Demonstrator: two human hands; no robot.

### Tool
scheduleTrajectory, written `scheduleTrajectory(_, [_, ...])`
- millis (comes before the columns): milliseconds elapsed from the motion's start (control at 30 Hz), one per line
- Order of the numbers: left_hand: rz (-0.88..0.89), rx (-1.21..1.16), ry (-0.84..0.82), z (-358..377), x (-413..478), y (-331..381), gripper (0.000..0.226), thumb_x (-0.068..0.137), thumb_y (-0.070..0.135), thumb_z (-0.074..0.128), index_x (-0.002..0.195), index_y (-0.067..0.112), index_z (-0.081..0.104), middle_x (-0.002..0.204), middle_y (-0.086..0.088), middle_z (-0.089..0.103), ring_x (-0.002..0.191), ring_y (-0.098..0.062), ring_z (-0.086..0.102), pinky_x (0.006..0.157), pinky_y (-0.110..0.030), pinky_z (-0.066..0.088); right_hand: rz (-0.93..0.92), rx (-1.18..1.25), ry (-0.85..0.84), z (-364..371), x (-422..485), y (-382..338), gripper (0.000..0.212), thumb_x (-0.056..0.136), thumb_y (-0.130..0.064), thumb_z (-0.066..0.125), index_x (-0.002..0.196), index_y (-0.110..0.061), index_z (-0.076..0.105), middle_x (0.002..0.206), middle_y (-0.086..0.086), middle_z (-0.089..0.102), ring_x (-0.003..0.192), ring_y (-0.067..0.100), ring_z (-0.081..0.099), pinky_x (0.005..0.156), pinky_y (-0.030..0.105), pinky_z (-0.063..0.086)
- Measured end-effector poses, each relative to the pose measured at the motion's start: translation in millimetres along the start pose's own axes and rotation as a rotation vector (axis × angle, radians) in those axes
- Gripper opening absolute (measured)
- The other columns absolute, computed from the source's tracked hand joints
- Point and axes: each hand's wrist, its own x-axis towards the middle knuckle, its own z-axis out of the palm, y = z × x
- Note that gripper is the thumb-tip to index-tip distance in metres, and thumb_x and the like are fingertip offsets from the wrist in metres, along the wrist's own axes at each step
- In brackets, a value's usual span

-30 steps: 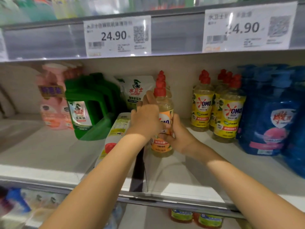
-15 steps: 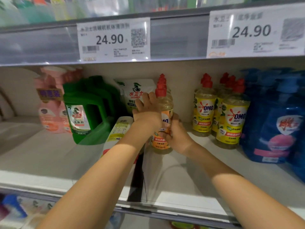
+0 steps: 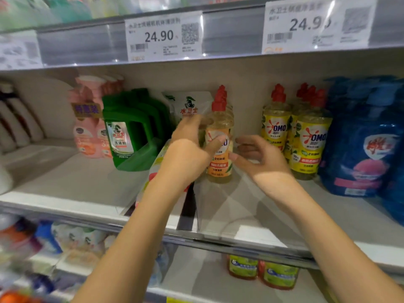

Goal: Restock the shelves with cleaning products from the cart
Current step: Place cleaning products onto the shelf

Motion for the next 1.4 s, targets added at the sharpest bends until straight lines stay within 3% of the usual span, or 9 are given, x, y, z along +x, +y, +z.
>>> scheduleTrajectory(167, [-0.079,-0.285,0.001,-25.2,-79.3,-7.2,0.028,0.082,0.034,0.068,0.107,0.023,0.065,0.103,0.011,0.068,0.096,-0.004,0.064,0.079,-0.021,0.051,-0.132,0.286,0.022,-11.4,-60.9,-27.7,0.022,0.082,-0.02,0.071,0.101,-0.028,0.066,0.094,-0.012,0.072,0.089,0.002,0.066,0.073,0.011,0.05])
scheduleTrajectory(333, [-0.233,-0.44,0.131,-48.1,-147.8,-15.4,0.025,0.08,0.03,0.066,0.104,0.023,0.067,0.1,0.008,0.072,0.094,-0.007,0.068,0.076,-0.015,0.051,-0.117,0.507,-0.158,9.4,-102.8,-40.5,0.026,0.071,-0.034,0.068,0.096,-0.028,0.072,0.091,-0.007,0.072,0.086,0.006,0.068,0.073,0.01,0.05])
scheduleTrajectory(467, [-0.337,-0.408,0.298,-69.6,-196.7,-19.4,0.029,0.078,0.031,0.066,0.106,0.024,0.064,0.101,0.01,0.072,0.092,-0.005,0.068,0.073,-0.013,0.049,-0.092,0.603,-0.394,48.6,-120.2,-47.1,0.032,0.068,-0.037,0.07,0.1,-0.033,0.07,0.093,-0.004,0.072,0.088,0.01,0.068,0.074,0.012,0.051])
scheduleTrajectory(567, [-0.45,-0.369,0.476,-92.3,-231.8,-28.6,0.032,0.077,0.03,0.066,0.107,0.02,0.064,0.098,0.008,0.072,0.088,-0.003,0.068,0.069,-0.01,0.048,-0.081,0.638,-0.56,84.3,-132.9,-55.9,0.029,0.07,-0.035,0.07,0.098,-0.028,0.071,0.095,-0.004,0.073,0.09,0.011,0.069,0.076,0.013,0.051])
scheduleTrajectory(733, [-0.589,-0.315,0.62,-136.3,-292.1,-49.0,0.032,0.074,0.031,0.066,0.105,0.021,0.065,0.099,0.006,0.072,0.086,-0.006,0.067,0.07,-0.013,0.049,-0.037,0.742,-0.76,158.2,-166.4,-76.6,0.03,0.062,-0.025,0.07,0.092,-0.018,0.07,0.088,0.002,0.073,0.078,0.008,0.068,0.072,0.011,0.051])
scheduleTrajectory(900, [-0.693,-0.272,0.822,-203.5,-362.6,-76.2,0.034,0.073,0.03,0.065,0.106,0.02,0.065,0.099,0.007,0.072,0.086,-0.004,0.067,0.071,-0.01,0.048,-0.043,0.778,-0.997,238.3,-211.7,-119.2,0.03,0.06,-0.022,0.069,0.09,-0.02,0.07,0.085,0.001,0.072,0.075,0.005,0.066,0.071,0.012,0.051])
scheduleTrajectory(1033, [-0.771,-0.209,0.938,-260.1,-416.3,-96.1,0.036,0.071,0.035,0.065,0.105,0.024,0.065,0.1,0.01,0.072,0.089,-0.005,0.067,0.072,-0.011,0.05,-0.077,0.786,-1.169,304.5,-253.1,-163.1,0.035,0.058,-0.031,0.072,0.091,-0.02,0.072,0.091,0.002,0.072,0.08,0.007,0.066,0.071,0.013,0.052])
scheduleTrajectory(1233, [-0.833,-0.128,1.064,-329.8,-489.0,-118.9,0.037,0.072,0.038,0.067,0.107,0.029,0.064,0.102,0.016,0.069,0.094,0.002,0.065,0.078,-0.012,0.05,-0.111,0.798,-1.424,394.9,-322.6,-220.9,0.04,0.058,-0.035,0.074,0.098,-0.035,0.071,0.094,0.0,0.072,0.082,0.008,0.068,0.066,0.012,0.051])
scheduleTrajectory(1400, [-0.915,-0.089,1.158,-372.4,-540.3,-138.7,0.036,0.073,0.038,0.068,0.108,0.029,0.064,0.102,0.018,0.069,0.096,0.002,0.064,0.079,-0.01,0.048,-0.107,0.727,-1.622,456.4,-374.6,-257.7,0.036,0.06,-0.028,0.074,0.096,-0.027,0.072,0.094,-0.005,0.072,0.083,0.008,0.068,0.069,0.013,0.051])
